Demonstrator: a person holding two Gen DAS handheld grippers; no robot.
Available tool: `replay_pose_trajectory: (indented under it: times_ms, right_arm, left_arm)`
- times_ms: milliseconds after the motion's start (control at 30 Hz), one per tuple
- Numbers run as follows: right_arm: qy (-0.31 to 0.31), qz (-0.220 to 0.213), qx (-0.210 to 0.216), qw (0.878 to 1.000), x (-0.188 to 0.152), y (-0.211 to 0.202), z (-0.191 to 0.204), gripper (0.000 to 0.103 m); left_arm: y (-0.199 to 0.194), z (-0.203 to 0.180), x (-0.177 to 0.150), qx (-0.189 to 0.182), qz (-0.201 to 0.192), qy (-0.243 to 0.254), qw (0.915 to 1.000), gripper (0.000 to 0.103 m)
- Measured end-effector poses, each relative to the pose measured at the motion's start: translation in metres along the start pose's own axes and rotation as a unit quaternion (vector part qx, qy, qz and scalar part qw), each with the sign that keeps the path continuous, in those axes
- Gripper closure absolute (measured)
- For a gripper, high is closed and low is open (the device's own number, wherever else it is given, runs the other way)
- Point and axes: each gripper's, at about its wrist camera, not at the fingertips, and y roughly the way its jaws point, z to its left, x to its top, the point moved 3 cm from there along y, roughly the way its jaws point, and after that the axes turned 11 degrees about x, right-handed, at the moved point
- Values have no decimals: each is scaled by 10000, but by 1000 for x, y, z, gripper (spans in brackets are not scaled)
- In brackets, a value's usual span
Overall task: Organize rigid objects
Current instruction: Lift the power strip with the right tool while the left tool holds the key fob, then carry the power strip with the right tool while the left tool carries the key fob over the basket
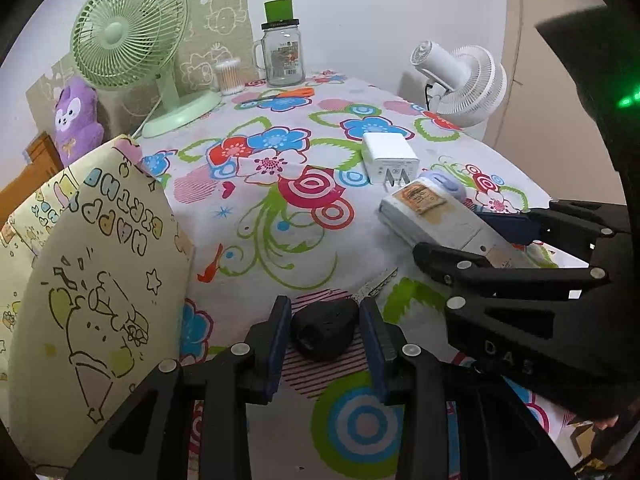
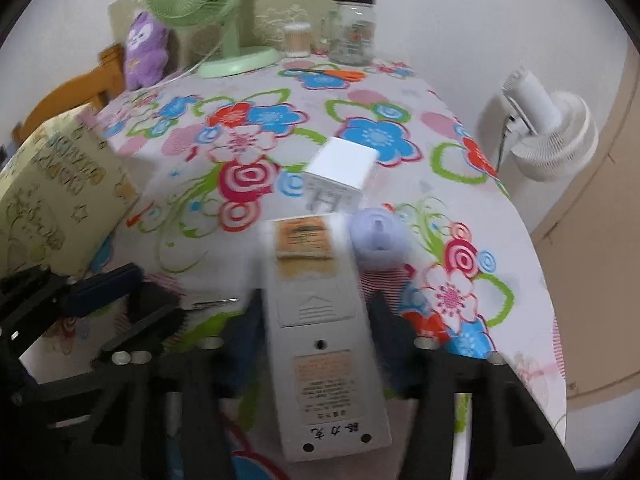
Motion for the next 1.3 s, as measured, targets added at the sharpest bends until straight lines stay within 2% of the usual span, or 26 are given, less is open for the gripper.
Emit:
replay_pose_trajectory:
  times_ms: [333, 1300]
  right_arm:
    - [421, -98, -29, 9991, -4, -11, -2, 55]
    - [629, -683, -269, 9953, 10, -90, 24, 55]
  left_arm:
    - [-1, 6, 0, -103, 176, -265, 9994, 68]
    - [-70, 16, 26, -235, -325, -198, 9990, 68]
